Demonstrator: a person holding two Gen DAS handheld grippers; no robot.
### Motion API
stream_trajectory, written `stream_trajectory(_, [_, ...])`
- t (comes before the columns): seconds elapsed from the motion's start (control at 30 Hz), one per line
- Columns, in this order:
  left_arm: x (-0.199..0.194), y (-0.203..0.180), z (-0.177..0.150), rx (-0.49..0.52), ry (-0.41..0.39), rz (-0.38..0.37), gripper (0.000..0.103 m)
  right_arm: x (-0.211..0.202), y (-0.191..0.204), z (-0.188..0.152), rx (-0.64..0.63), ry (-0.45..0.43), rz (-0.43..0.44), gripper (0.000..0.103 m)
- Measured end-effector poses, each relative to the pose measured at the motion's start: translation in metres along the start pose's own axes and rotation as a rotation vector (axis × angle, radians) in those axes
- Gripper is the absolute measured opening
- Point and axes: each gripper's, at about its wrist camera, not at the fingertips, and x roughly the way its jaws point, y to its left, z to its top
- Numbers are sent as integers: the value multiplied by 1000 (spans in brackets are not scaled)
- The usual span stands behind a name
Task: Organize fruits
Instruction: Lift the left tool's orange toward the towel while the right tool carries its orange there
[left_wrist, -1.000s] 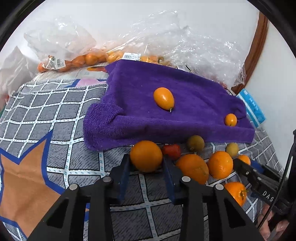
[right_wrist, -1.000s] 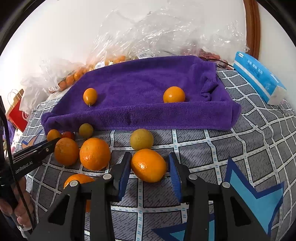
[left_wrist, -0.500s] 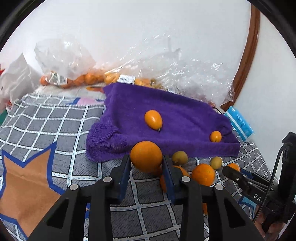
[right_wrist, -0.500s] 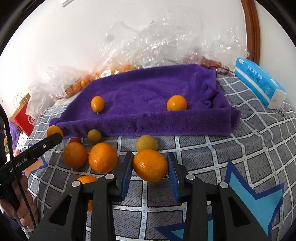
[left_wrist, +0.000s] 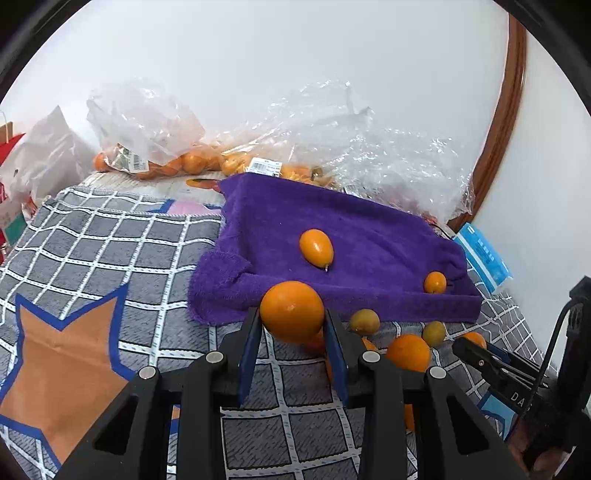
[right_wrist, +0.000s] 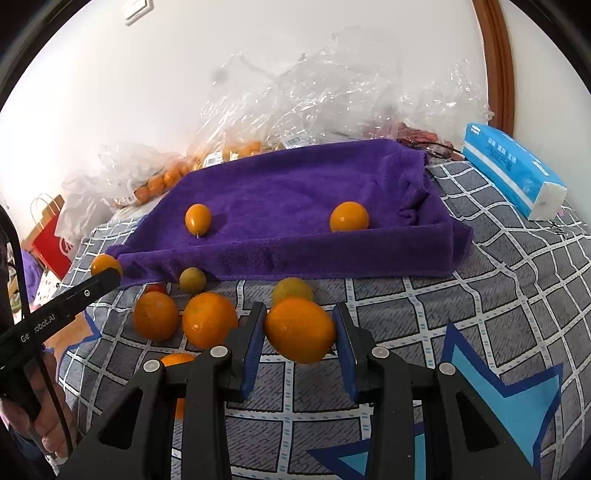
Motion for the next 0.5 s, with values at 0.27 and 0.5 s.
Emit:
stream_trajectory(0.27, [-17, -1, 25, -43, 9, -24, 33, -15, 3, 22, -5, -9, 33, 37])
stream_trajectory(0.5, [-19, -8, 50, -47, -23, -14, 33, -24, 10, 60, -23, -94, 17, 37])
